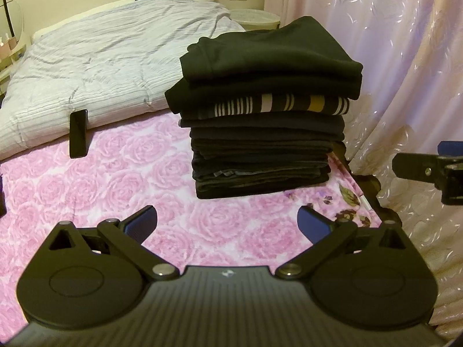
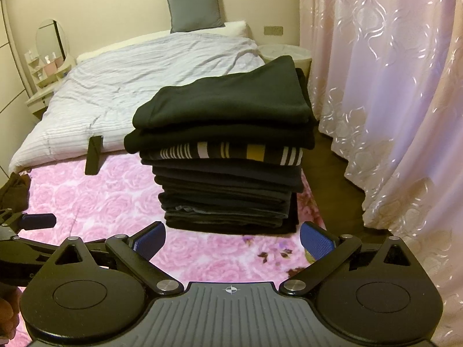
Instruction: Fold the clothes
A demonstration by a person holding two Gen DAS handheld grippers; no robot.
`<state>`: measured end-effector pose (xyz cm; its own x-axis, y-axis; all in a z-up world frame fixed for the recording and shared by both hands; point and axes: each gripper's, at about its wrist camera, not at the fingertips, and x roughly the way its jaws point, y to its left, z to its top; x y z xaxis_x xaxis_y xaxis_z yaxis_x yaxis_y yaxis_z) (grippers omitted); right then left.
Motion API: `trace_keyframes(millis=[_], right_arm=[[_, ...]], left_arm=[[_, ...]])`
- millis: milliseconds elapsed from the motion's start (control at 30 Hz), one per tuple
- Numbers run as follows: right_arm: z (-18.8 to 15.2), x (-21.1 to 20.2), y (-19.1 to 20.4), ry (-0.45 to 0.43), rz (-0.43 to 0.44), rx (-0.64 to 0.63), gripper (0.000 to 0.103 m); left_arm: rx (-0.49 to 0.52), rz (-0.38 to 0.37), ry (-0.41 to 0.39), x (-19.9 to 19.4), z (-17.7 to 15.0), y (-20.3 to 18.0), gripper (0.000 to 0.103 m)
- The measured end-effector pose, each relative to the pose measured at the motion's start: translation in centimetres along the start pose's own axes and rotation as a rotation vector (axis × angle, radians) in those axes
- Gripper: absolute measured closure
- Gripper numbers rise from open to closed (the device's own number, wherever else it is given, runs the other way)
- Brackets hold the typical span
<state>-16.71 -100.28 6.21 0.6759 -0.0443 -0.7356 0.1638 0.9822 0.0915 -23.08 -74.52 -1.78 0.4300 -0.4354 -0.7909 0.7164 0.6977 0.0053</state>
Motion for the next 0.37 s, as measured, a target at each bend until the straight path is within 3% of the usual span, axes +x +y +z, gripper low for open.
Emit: trace_keyframes(millis=[367], right_arm=[[-0.03, 0.26, -0.13, 0.002, 0.010, 0.004, 0.001]], left_arm=[[0.013, 0.013, -0.002, 0.07, 0.15, -0.28, 0.001]])
